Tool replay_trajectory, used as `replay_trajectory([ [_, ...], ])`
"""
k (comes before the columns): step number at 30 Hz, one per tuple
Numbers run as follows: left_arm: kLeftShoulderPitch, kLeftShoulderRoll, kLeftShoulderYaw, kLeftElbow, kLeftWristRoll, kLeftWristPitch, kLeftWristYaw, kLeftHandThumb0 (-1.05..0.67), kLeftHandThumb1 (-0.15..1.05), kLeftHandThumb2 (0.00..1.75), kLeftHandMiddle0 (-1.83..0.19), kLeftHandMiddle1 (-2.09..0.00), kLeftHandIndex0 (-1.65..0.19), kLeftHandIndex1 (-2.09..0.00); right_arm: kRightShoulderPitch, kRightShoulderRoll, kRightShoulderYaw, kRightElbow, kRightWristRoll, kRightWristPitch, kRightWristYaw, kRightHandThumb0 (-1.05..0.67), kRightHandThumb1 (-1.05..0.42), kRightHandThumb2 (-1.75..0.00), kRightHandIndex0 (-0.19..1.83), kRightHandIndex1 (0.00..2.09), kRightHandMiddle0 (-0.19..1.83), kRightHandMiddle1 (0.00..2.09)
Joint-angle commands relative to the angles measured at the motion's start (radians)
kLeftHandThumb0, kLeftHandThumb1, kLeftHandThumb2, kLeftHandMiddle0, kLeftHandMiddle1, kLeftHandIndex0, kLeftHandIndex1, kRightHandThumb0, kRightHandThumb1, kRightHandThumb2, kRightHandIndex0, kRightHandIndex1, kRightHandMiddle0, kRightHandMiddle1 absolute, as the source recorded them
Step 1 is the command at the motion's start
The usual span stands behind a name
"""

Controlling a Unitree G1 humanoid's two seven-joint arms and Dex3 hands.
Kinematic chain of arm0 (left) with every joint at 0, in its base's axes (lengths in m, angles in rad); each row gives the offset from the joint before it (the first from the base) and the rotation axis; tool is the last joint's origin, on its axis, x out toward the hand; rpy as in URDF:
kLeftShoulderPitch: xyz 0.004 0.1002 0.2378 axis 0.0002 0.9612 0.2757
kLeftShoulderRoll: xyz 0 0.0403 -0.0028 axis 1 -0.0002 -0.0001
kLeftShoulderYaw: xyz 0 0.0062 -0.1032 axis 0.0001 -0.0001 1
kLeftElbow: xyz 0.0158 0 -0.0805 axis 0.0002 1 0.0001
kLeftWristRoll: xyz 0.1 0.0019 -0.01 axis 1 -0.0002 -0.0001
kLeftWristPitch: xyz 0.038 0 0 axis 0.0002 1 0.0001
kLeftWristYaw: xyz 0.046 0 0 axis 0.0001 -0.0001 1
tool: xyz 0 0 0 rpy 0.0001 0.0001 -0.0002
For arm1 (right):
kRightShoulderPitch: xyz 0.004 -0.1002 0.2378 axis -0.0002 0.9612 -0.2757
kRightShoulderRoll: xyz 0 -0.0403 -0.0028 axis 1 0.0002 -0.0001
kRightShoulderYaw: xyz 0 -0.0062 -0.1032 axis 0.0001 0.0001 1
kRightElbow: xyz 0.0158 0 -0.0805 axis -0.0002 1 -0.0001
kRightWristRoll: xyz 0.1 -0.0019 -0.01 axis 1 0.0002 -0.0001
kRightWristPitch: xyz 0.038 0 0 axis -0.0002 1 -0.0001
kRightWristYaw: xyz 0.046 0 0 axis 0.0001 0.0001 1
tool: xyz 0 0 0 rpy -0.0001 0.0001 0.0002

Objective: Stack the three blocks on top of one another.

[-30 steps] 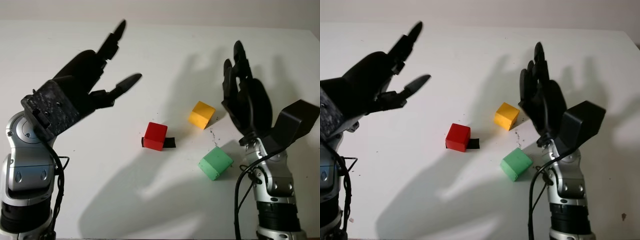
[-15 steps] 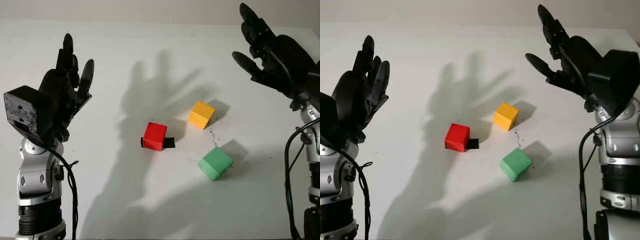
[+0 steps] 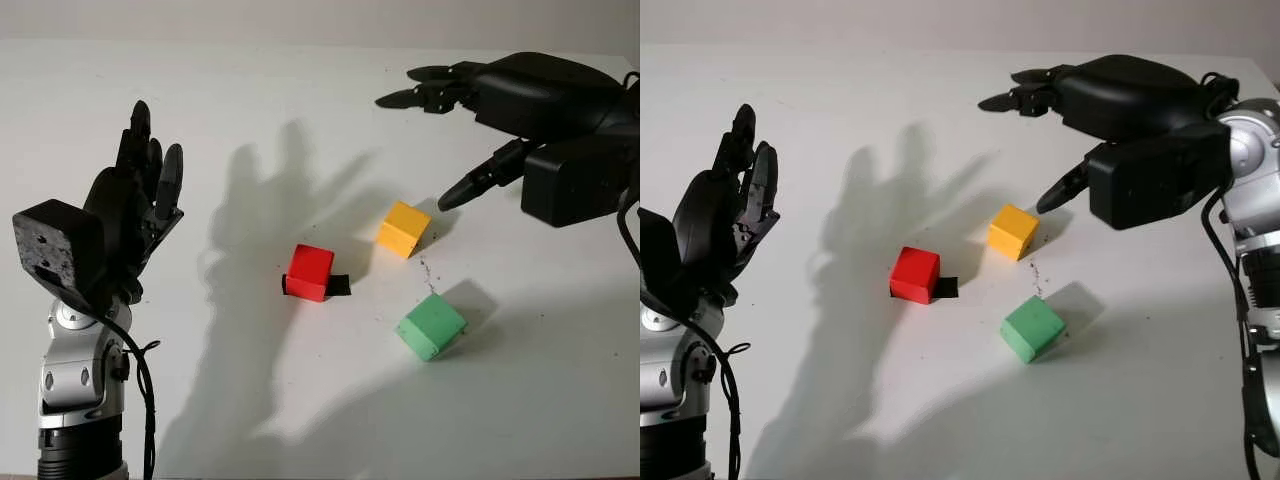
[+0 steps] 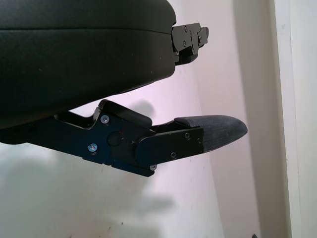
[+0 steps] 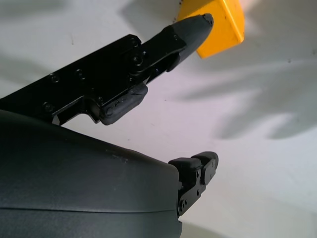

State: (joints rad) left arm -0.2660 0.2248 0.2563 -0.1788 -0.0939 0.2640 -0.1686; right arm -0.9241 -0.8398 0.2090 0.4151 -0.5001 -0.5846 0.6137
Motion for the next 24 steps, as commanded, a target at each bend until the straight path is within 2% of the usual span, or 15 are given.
replay_trajectory([
  [1, 0.017, -0.012, -0.018, 0.002, -0.007, -0.023, 0.005, -0.69, 1.05, 0.61, 0.10, -0.07, 0.12, -0.05, -0.024, -0.025, 0.026, 0.010, -0.043, -0.053, -0.021, -0.67, -0.74, -0.04, 0.15, 0.09, 0.38, 0.16],
  [10, 0.020, -0.004, -0.040, -0.019, -0.006, -0.027, 0.025, -0.67, 1.05, 0.64, 0.08, -0.06, 0.10, -0.06, -0.038, -0.027, 0.100, 0.075, -0.210, -0.221, -0.136, -0.62, -0.74, -0.05, 0.16, 0.07, 0.40, 0.12],
  [24, 0.017, 0.007, -0.063, -0.014, 0.020, -0.031, 0.042, -0.67, 1.05, 0.64, 0.08, -0.05, 0.10, -0.06, -0.037, 0.005, 0.150, 0.207, -0.283, -0.301, -0.309, -0.57, -0.80, -0.06, 0.13, 0.06, 0.44, 0.10],
])
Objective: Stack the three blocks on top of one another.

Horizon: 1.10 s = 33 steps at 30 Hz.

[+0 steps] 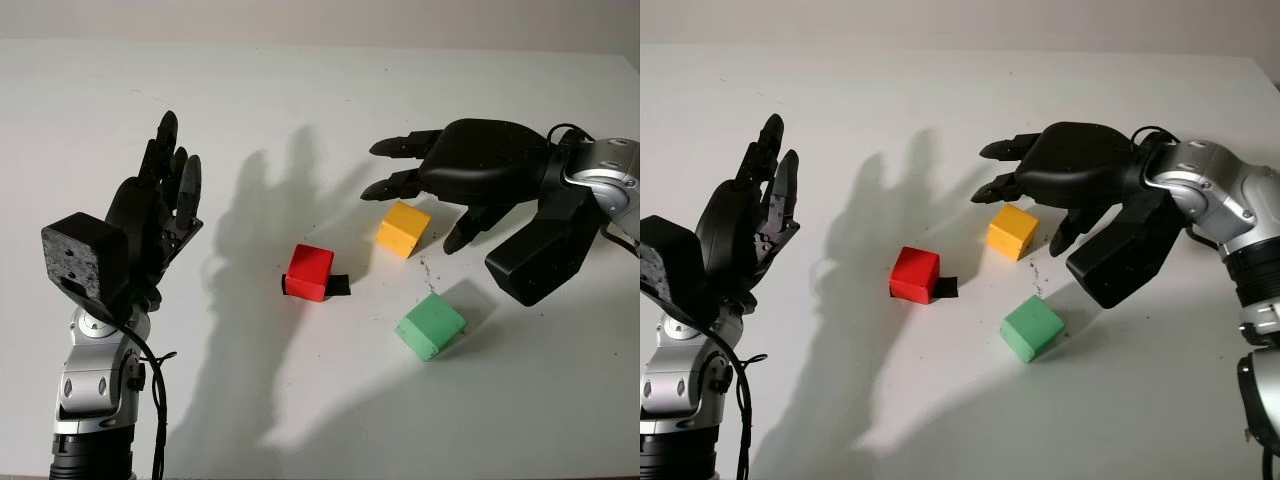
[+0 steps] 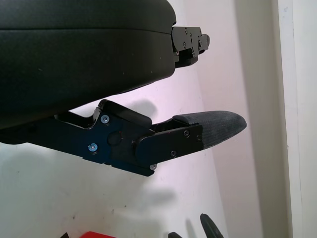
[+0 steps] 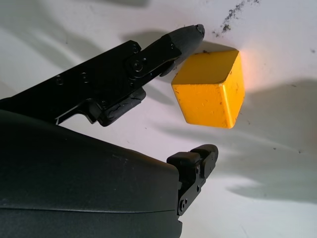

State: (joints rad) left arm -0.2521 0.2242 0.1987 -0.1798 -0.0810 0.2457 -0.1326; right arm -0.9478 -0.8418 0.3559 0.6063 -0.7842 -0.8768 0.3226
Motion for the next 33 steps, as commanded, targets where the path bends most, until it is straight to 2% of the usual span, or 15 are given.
replay_trajectory([
  [1, 0.005, 0.007, -0.008, -0.014, 0.012, -0.015, 0.011, -0.67, 1.05, 0.64, 0.07, -0.06, 0.09, -0.06, -0.014, 0.012, 0.005, 0.034, 0.007, -0.014, -0.029, -0.56, -0.80, -0.06, 0.13, 0.06, 0.45, 0.10],
  [16, 0.025, 0.005, -0.010, -0.032, 0.020, -0.030, 0.020, -0.65, 1.05, 0.61, 0.05, -0.06, 0.07, -0.07, -0.052, 0.048, 0.071, 0.190, -0.049, -0.045, -0.176, -0.53, -0.84, -0.06, 0.12, 0.05, 0.52, 0.11],
  [25, 0.028, 0.005, -0.011, -0.038, 0.020, -0.019, 0.021, -0.67, 1.05, 0.59, 0.05, -0.05, 0.06, -0.07, -0.073, 0.050, 0.104, 0.245, -0.084, -0.063, -0.265, -0.47, -0.88, -0.06, 0.17, 0.07, 0.74, 0.24],
  [26, 0.028, 0.006, -0.012, -0.036, 0.021, -0.020, 0.021, -0.67, 1.05, 0.59, 0.05, -0.05, 0.06, -0.07, -0.076, 0.050, 0.106, 0.251, -0.086, -0.067, -0.279, -0.46, -0.88, -0.06, 0.18, 0.07, 0.75, 0.30],
  [27, 0.027, 0.006, -0.012, -0.033, 0.022, -0.021, 0.021, -0.67, 1.05, 0.59, 0.05, -0.05, 0.06, -0.07, -0.078, 0.049, 0.108, 0.256, -0.090, -0.071, -0.296, -0.44, -0.88, -0.06, 0.21, 0.07, 0.68, 0.59],
  [29, 0.026, 0.007, -0.012, -0.028, 0.023, -0.026, 0.020, -0.68, 1.05, 0.59, 0.05, -0.06, 0.06, -0.07, -0.082, 0.046, 0.113, 0.262, -0.102, -0.078, -0.329, -0.42, -0.88, -0.06, 0.25, 0.07, 0.59, 0.97],
  [33, 0.024, 0.010, -0.015, -0.021, 0.027, -0.036, 0.018, -0.67, 1.05, 0.60, 0.05, -0.05, 0.06, -0.07, -0.091, 0.036, 0.123, 0.264, -0.124, -0.087, -0.364, -0.42, -0.89, -0.05, 0.28, 0.07, 0.57, 1.20],
])
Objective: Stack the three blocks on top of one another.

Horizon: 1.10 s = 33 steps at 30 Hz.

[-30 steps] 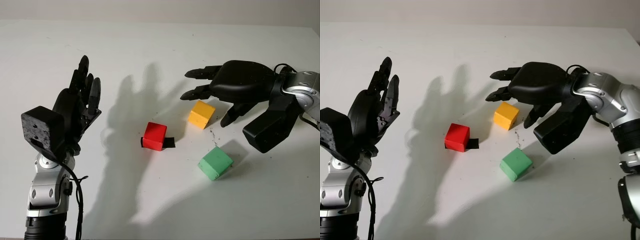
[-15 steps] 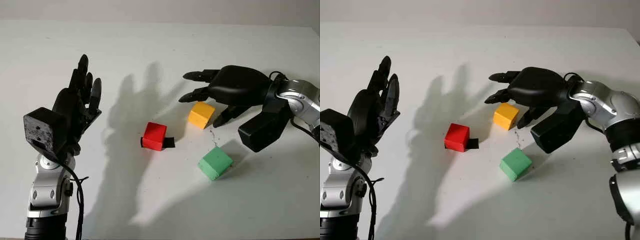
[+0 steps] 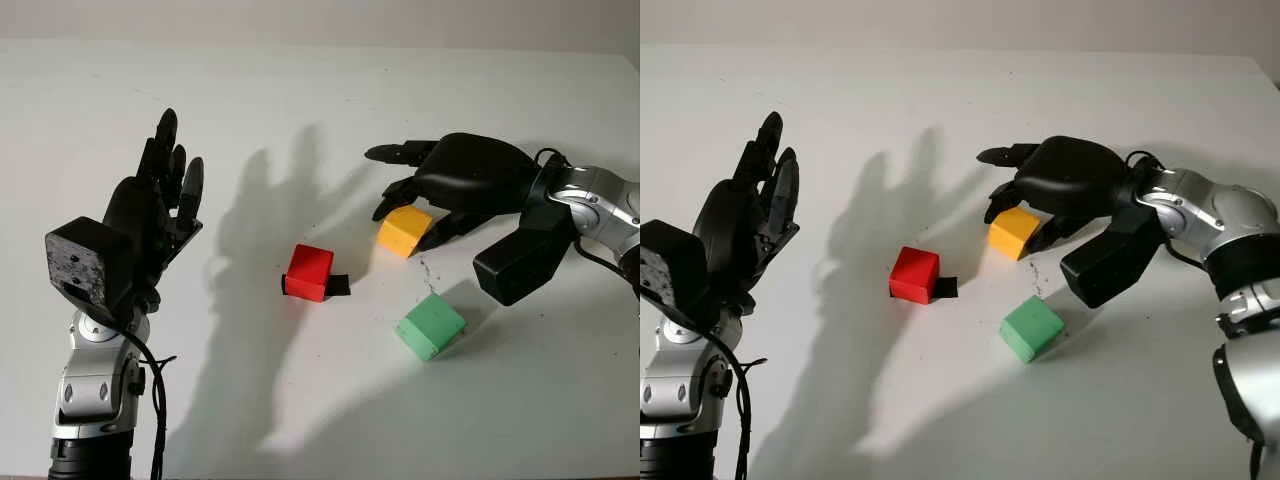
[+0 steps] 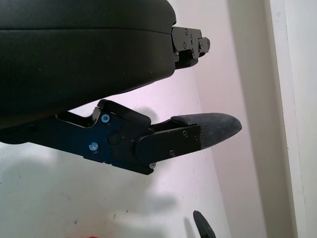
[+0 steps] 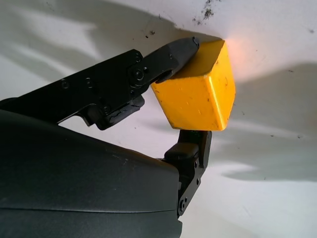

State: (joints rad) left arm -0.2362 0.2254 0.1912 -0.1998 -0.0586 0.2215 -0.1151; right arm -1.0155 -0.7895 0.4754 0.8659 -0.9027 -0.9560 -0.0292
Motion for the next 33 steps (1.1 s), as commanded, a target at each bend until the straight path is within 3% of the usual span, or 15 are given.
replay_trajectory([
  [1, 0.007, 0.011, -0.008, 0.000, 0.007, -0.014, -0.001, -0.67, 1.05, 0.60, 0.05, -0.05, 0.06, -0.07, -0.026, -0.017, 0.005, 0.006, -0.008, -0.009, -0.016, -0.42, -0.89, -0.05, 0.29, 0.07, 0.57, 1.23],
  [6, 0.006, 0.008, -0.008, -0.001, 0.004, -0.001, 0.003, -0.67, 1.05, 0.59, 0.05, -0.05, 0.05, -0.07, -0.031, -0.009, -0.021, 0.026, 0.067, -0.022, 0.040, -0.40, -0.90, -0.05, 0.30, 0.06, 0.52, 1.26],
  [14, 0.008, 0.016, -0.021, -0.003, 0.019, 0.001, 0.002, -0.69, 1.05, 0.60, 0.08, -0.04, 0.08, -0.05, -0.008, 0.029, -0.111, -0.029, 0.375, 0.060, 0.341, -0.34, -0.88, -0.05, 0.30, 0.06, 0.52, 1.18],
  [21, 0.005, 0.012, -0.023, -0.002, 0.021, 0.007, 0.006, -0.69, 1.05, 0.58, 0.10, -0.05, 0.09, -0.05, 0.001, 0.063, -0.154, -0.185, 0.549, 0.222, 0.592, -0.36, -0.88, -0.05, 0.30, 0.06, 0.53, 1.17],
  [24, 0.003, 0.015, -0.031, -0.002, 0.037, 0.011, 0.013, -0.71, 1.05, 0.59, 0.09, -0.05, 0.08, -0.05, -0.003, 0.099, -0.169, -0.238, 0.628, 0.317, 0.695, -0.38, -0.89, -0.05, 0.30, 0.06, 0.51, 1.26],
  [33, 0.004, 0.005, -0.029, -0.004, 0.030, 0.012, 0.021, -0.70, 1.05, 0.59, 0.08, -0.05, 0.08, -0.05, -0.001, 0.187, -0.197, -0.338, 0.735, 0.428, 0.813, -0.44, -0.91, -0.06, 0.30, 0.05, 0.46, 1.38],
])
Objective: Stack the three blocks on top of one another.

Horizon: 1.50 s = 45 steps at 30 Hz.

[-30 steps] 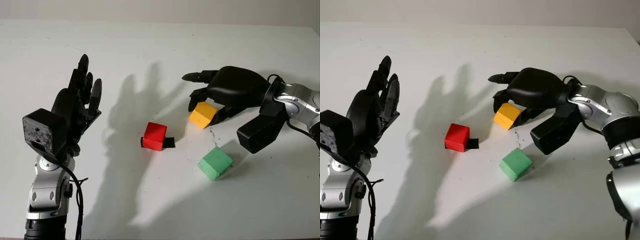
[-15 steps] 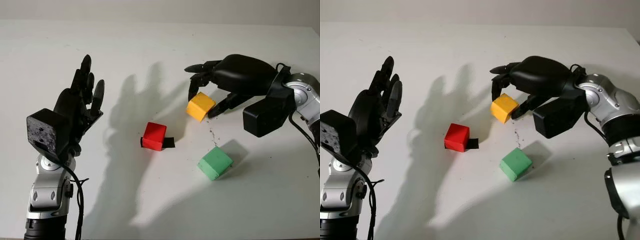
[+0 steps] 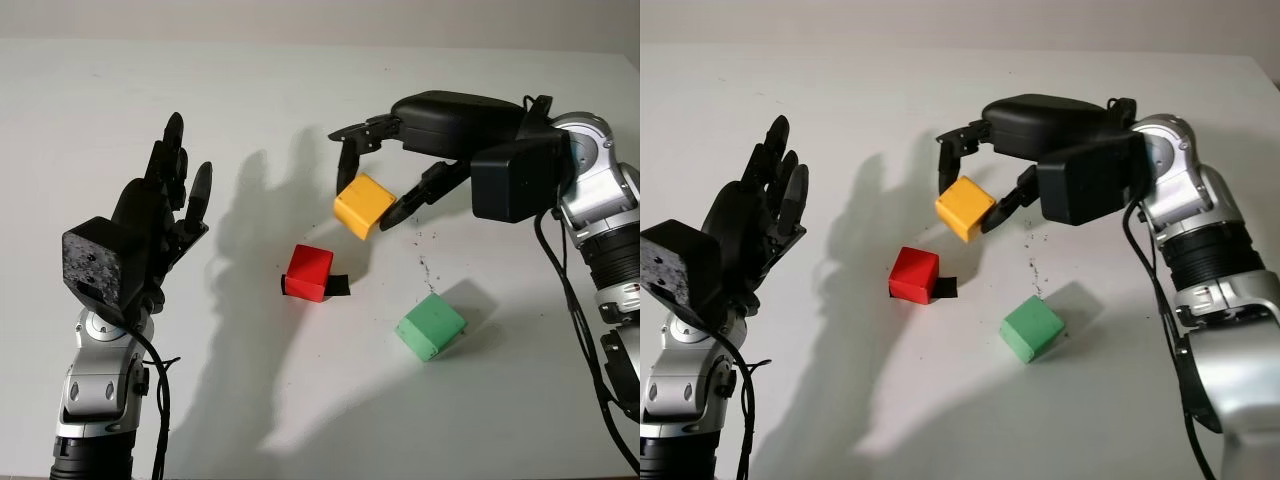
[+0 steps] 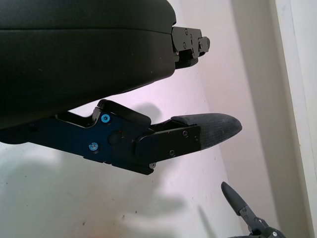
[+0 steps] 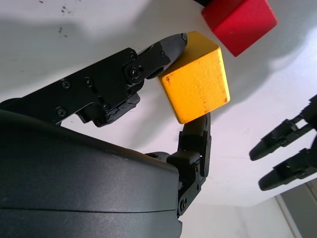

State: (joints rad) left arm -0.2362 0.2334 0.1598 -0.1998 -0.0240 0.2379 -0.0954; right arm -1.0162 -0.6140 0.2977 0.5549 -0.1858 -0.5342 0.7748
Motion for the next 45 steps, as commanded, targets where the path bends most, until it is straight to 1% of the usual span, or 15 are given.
replay_trajectory([
  [1, 0.004, -0.005, 0.005, -0.004, -0.009, -0.007, 0.003, -0.69, 1.05, 0.59, 0.08, -0.06, 0.08, -0.06, -0.001, 0.021, -0.021, -0.038, 0.029, 0.021, 0.021, -0.44, -0.91, -0.06, 0.29, 0.05, 0.45, 1.41],
  [4, 0.004, -0.011, 0.010, -0.004, -0.022, -0.012, 0.007, -0.68, 1.05, 0.59, 0.07, -0.06, 0.07, -0.06, -0.003, 0.046, -0.025, -0.071, 0.063, 0.081, 0.060, -0.45, -0.92, -0.06, 0.28, 0.05, 0.42, 1.43],
  [8, 0.007, -0.009, 0.011, -0.006, -0.026, -0.017, 0.010, -0.67, 1.05, 0.60, 0.05, -0.06, 0.06, -0.06, 0.002, 0.096, -0.041, -0.069, 0.125, 0.134, 0.103, -0.46, -0.92, -0.05, 0.28, 0.05, 0.42, 1.42],
  [13, 0.013, -0.012, 0.013, -0.010, -0.035, -0.019, 0.014, -0.66, 1.05, 0.61, 0.04, -0.06, 0.06, -0.06, -0.009, 0.147, -0.037, -0.016, 0.149, 0.111, 0.137, -0.52, -0.92, -0.06, 0.26, 0.04, 0.44, 1.44],
  [18, 0.018, -0.012, 0.011, -0.017, -0.037, -0.015, 0.020, -0.67, 1.05, 0.62, 0.06, -0.05, 0.07, -0.05, -0.020, 0.173, -0.029, 0.010, 0.149, 0.159, 0.189, -0.52, -0.93, -0.06, 0.22, 0.03, 0.42, 1.46],
  [22, 0.023, -0.015, 0.016, -0.024, -0.052, -0.020, 0.015, -0.66, 1.05, 0.62, 0.08, -0.05, 0.09, -0.05, -0.022, 0.188, -0.024, 0.030, 0.137, 0.160, 0.206, -0.50, -0.93, -0.06, 0.21, 0.03, 0.41, 1.45],
  [28, 0.035, -0.009, 0.016, -0.039, -0.055, -0.020, 0.010, -0.66, 1.05, 0.63, 0.09, -0.05, 0.10, -0.04, -0.016, 0.198, -0.020, 0.054, 0.112, 0.136, 0.209, -0.46, -0.93, -0.05, 0.17, 0.02, 0.44, 1.46],
  [33, 0.039, -0.015, 0.018, -0.043, -0.053, -0.012, 0.020, -0.65, 1.05, 0.62, 0.08, -0.05, 0.09, -0.05, -0.013, 0.192, -0.008, 0.079, 0.055, 0.058, 0.185, -0.44, -0.93, -0.05, 0.17, 0.03, 0.42, 1.47],
  [38, 0.036, -0.006, 0.009, -0.032, -0.029, -0.017, 0.023, -0.64, 1.05, 0.62, 0.08, -0.05, 0.07, -0.06, -0.016, 0.196, 0.005, 0.136, -0.001, -0.059, 0.144, -0.46, -0.93, -0.05, 0.19, 0.05, 0.43, 1.50],
  [45, 0.041, -0.005, 0.016, -0.036, -0.040, -0.018, 0.012, -0.62, 1.05, 0.64, 0.09, -0.05, 0.08, -0.05, -0.025, 0.193, 0.021, 0.174, -0.033, -0.098, 0.135, -0.45, -0.93, -0.05, 0.19, 0.05, 0.40, 1.50],
])
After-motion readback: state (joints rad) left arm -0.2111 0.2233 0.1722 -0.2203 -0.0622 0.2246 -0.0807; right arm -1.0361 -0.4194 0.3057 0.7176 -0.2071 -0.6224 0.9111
